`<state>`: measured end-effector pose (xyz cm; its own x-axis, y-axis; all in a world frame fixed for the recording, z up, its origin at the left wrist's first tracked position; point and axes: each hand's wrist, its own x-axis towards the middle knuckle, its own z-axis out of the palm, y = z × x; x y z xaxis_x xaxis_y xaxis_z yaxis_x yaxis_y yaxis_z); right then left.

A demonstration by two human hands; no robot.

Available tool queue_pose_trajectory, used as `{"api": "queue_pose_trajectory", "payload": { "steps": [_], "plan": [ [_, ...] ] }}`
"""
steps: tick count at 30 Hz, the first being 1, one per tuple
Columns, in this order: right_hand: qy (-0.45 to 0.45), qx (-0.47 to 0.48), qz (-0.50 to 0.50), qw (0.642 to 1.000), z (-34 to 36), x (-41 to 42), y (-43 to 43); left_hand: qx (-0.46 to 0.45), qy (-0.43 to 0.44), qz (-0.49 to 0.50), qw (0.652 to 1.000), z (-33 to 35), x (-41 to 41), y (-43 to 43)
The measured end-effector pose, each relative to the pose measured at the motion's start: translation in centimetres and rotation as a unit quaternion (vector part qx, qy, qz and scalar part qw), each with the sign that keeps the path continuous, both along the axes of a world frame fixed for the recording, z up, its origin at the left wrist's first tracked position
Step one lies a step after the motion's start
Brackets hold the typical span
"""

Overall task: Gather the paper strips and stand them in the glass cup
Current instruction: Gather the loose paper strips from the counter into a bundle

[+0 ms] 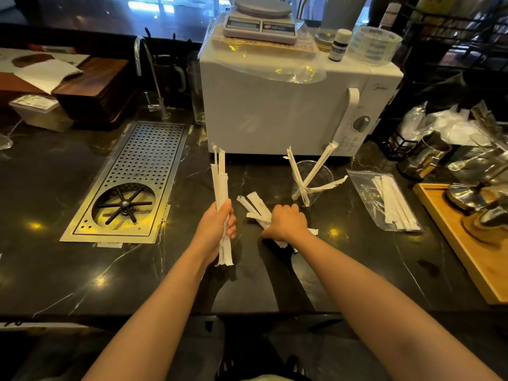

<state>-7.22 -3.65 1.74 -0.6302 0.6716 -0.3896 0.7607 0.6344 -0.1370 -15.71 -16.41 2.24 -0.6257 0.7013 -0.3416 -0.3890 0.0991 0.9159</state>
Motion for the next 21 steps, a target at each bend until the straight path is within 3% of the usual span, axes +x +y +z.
{"api": "queue_pose_trajectory", "payload": {
  "steps": [21],
  "plan": [
    [-0.06, -0.016, 0.057, 0.996, 0.6, -0.5, 1.4, -0.009, 0.004, -0.004, 1.0, -0.3, -0.4, 0.3]
  ]
}}
